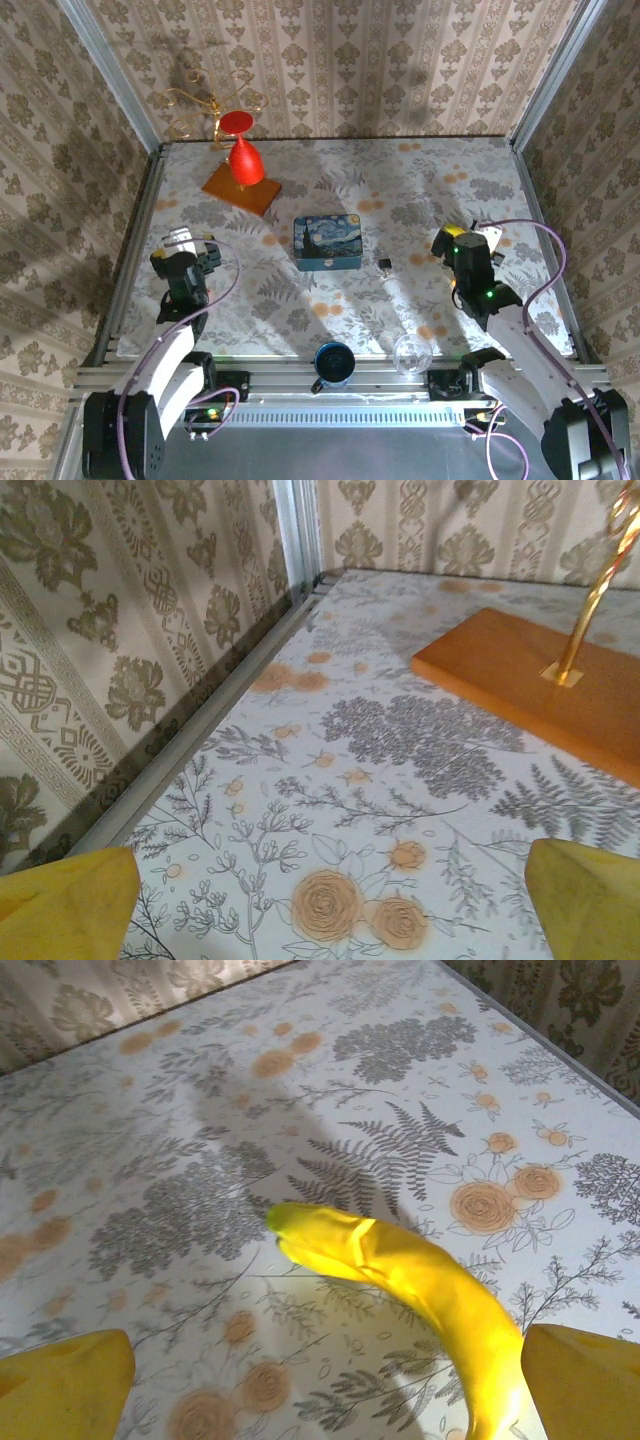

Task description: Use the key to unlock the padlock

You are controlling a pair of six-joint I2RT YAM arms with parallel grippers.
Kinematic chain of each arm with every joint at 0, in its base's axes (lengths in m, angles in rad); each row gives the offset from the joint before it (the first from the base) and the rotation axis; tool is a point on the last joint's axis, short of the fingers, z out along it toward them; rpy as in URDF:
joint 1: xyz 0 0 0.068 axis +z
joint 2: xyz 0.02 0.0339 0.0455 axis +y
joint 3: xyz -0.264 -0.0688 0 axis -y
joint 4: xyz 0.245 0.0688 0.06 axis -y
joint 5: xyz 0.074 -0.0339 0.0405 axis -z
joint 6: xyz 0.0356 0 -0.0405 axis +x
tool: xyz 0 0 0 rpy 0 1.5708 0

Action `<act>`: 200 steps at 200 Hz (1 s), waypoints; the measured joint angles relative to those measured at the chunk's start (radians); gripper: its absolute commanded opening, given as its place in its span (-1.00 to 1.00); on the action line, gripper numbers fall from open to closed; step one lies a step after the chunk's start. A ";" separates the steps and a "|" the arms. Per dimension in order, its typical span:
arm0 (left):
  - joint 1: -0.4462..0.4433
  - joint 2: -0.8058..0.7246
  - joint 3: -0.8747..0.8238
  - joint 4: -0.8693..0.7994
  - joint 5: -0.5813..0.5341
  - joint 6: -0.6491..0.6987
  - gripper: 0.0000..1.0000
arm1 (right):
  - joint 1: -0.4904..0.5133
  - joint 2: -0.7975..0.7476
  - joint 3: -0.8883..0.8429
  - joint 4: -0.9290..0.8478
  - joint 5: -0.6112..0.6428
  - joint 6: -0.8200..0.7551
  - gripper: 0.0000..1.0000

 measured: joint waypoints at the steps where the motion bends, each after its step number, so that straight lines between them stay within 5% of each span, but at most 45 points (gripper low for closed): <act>1: 0.002 0.003 0.000 0.003 0.002 0.000 1.00 | -0.002 0.004 0.000 0.006 -0.001 -0.002 1.00; 86: 0.072 0.349 -0.017 0.355 0.211 0.097 1.00 | -0.090 0.267 -0.001 0.334 -0.105 -0.145 1.00; 150: 0.103 0.453 0.016 0.451 0.322 0.111 1.00 | -0.090 0.325 -0.047 0.557 -0.110 -0.287 1.00; 200: 0.109 0.694 0.013 0.652 0.406 0.111 1.00 | -0.092 0.347 -0.132 0.695 -0.124 -0.335 1.00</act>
